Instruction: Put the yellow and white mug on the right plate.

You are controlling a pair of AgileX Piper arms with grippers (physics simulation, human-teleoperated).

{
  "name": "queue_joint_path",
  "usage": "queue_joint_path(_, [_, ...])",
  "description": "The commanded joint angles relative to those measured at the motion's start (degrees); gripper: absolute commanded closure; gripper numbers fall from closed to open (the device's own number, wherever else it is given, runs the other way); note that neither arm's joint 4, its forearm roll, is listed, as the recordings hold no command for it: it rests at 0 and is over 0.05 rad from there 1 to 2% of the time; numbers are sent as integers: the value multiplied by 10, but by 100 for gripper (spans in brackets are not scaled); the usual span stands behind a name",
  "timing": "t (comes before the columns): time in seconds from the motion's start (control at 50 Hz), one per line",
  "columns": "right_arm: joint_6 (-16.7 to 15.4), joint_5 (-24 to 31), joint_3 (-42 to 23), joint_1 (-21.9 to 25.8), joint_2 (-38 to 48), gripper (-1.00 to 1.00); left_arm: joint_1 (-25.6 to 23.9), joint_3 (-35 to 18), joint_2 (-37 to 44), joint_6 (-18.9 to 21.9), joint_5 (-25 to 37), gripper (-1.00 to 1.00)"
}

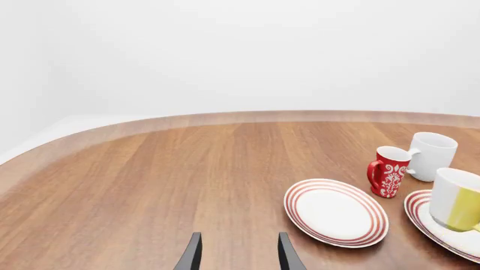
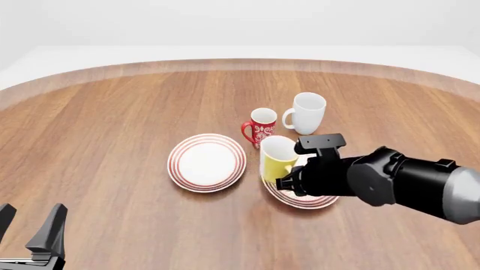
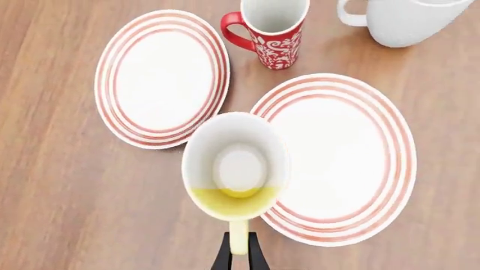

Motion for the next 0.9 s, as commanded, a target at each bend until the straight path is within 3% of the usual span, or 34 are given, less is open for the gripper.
queue_joint_path(0.02, [-23, -4, 10, -32, -2, 100, 0, 0, 0, 0, 0, -100])
queue_joint_path(0.2, [-49, -10, 12, -54, 0, 100, 0, 0, 0, 0, 0, -100])
queue_joint_path(0.9, [-87, -63, 32, -104, 20, 100, 0, 0, 0, 0, 0, -100])
